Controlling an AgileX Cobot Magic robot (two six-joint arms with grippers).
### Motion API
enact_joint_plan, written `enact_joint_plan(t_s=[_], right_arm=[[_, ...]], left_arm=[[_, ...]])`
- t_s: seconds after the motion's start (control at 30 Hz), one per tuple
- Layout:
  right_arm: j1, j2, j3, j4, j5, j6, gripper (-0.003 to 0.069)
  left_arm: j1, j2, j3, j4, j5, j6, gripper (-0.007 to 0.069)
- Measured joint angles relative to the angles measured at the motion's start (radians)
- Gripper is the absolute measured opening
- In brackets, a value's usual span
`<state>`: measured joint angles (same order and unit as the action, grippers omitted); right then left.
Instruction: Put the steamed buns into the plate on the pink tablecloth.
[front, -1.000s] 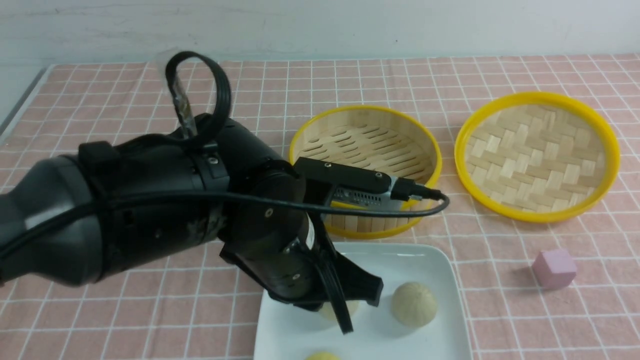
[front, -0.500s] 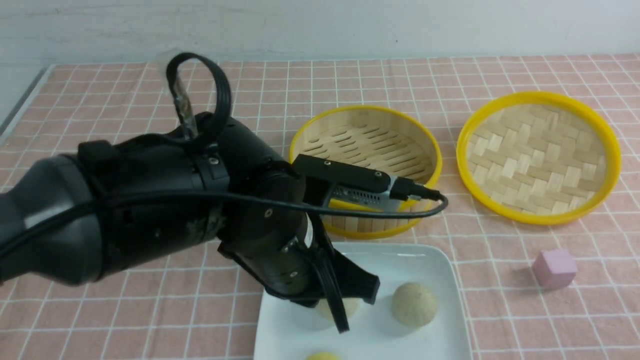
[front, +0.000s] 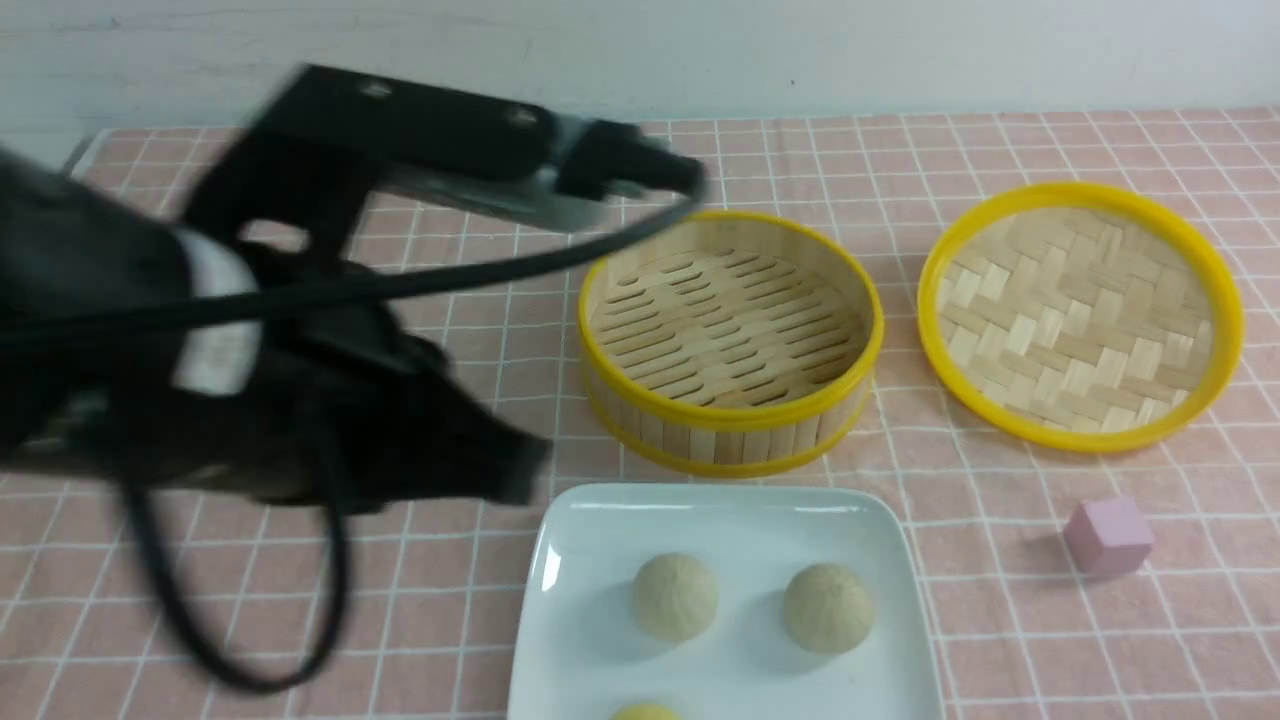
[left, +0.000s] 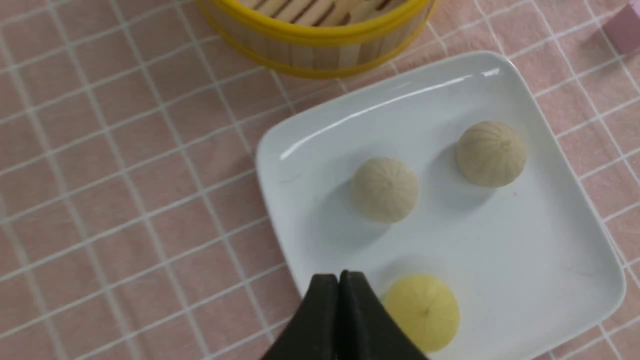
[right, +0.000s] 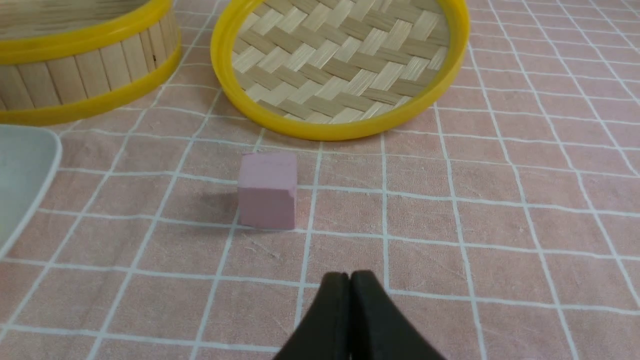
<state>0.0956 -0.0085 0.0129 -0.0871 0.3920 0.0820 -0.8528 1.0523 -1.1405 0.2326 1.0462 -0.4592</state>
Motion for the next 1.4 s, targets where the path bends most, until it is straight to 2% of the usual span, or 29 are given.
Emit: enact_joint_plan(t_s=[0.07,0.17,0.2,0.27,0.3,0.33,0.43,0.57,0.8,1.23,1.33,1.4], right_arm=[[0.0,0.0,0.0,0.0,0.002,0.0,0.0013],[0.0,0.0,0.0,0.0,0.002,0.0,0.0013],[0.0,-0.001,0.0,0.0,0.002,0.0,0.0014],[0.0,-0.001,0.0,-0.001,0.002,0.0,0.0015],[0.0,-0.001,0.0,-0.001,0.002,0.0,0.0015],[0.0,-0.001,0.0,-0.001,0.002,0.0,0.0016],[0.0,-0.001,0.0,-0.001,0.002,0.0,0.002],[0.0,-0.001,0.0,-0.003,0.002,0.0,0.0025],[0.0,-0.001,0.0,-0.003,0.002,0.0,0.0035],[0.0,-0.001,0.0,-0.003,0.002,0.0,0.0047],[0.0,-0.001,0.0,-0.003,0.002,0.0,0.005],[0.0,-0.001,0.0,-0.004,0.002,0.0,0.0052]], left_arm=[[0.0,-0.149,0.031,0.02,0.064,0.0,0.0008],[0.0,-0.283,0.1,0.021,0.047,-0.017,0.0008],[0.0,-0.42,0.196,0.01,-0.033,-0.039,0.0008],[0.0,-0.541,0.327,-0.004,-0.179,-0.055,0.0008],[0.0,-0.553,0.341,-0.004,-0.196,-0.055,0.0008],[0.0,-0.642,0.459,-0.008,-0.346,-0.068,0.0008],[0.0,-0.725,0.603,-0.008,-0.54,-0.076,0.0008],[0.0,-0.749,0.71,-0.015,-0.679,-0.079,0.0009],[0.0,-0.749,0.79,0.018,-0.7,-0.079,0.0015],[0.0,-0.749,0.801,0.023,-0.694,-0.079,0.0029],[0.008,-0.753,0.83,0.019,-0.715,-0.058,0.0032],[0.049,-0.766,0.87,-0.016,-0.761,-0.005,0.0033]])
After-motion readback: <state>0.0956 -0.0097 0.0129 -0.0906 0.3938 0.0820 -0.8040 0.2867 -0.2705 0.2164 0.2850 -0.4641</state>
